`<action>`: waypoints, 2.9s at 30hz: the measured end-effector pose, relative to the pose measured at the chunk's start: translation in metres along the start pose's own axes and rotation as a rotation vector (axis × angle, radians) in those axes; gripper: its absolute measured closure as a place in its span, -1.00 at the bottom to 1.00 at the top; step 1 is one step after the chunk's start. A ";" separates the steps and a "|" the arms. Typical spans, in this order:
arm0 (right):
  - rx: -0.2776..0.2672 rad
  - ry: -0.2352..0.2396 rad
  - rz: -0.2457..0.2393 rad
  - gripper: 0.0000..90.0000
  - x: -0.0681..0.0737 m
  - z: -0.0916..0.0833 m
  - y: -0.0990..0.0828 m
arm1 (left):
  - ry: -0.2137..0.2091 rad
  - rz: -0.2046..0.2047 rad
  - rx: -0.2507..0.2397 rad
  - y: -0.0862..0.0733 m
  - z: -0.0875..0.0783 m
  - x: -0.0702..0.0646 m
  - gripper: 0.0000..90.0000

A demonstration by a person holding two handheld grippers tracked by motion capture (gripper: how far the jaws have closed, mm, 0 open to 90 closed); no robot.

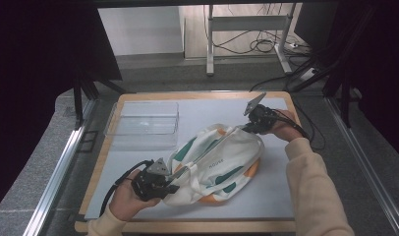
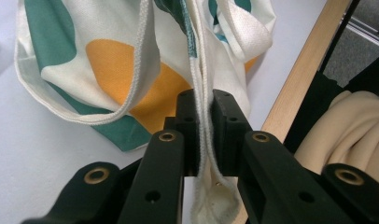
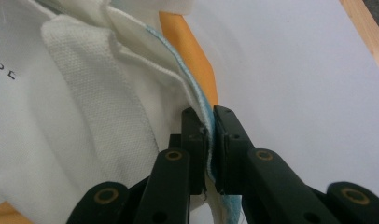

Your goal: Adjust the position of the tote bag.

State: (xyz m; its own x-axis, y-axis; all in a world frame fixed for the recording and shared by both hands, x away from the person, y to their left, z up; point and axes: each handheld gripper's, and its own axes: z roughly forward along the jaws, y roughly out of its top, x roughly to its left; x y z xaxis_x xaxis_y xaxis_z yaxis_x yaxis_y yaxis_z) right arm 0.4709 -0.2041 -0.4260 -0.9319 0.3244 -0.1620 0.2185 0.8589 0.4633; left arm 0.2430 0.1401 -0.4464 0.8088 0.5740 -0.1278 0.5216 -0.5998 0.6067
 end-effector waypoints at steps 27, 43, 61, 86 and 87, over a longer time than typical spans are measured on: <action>-0.079 -0.061 0.033 0.88 0.020 -0.048 -0.022 | 0.080 -0.035 0.003 0.010 -0.013 0.039 0.89; -0.159 -0.074 0.064 0.88 0.052 -0.074 -0.055 | 0.126 -0.014 -0.014 0.028 -0.017 0.072 0.88; -0.172 -0.037 0.115 0.86 0.067 -0.061 -0.077 | 0.102 -0.041 -0.029 0.019 0.005 0.083 0.86; -0.456 -0.143 0.397 -0.36 0.084 -0.095 -0.050 | 0.144 -0.009 -0.209 0.027 -0.028 0.064 -0.20; -0.456 -0.143 0.397 -0.36 0.084 -0.095 -0.050 | 0.144 -0.009 -0.209 0.027 -0.028 0.064 -0.20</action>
State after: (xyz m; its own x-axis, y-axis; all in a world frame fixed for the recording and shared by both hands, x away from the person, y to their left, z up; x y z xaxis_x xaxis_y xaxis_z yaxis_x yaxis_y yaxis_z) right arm 0.3545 -0.2578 -0.3798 -0.7503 0.6611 -0.0012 0.3656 0.4164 0.8324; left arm 0.3012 0.1762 -0.4158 0.7497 0.6611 -0.0295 0.4487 -0.4750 0.7570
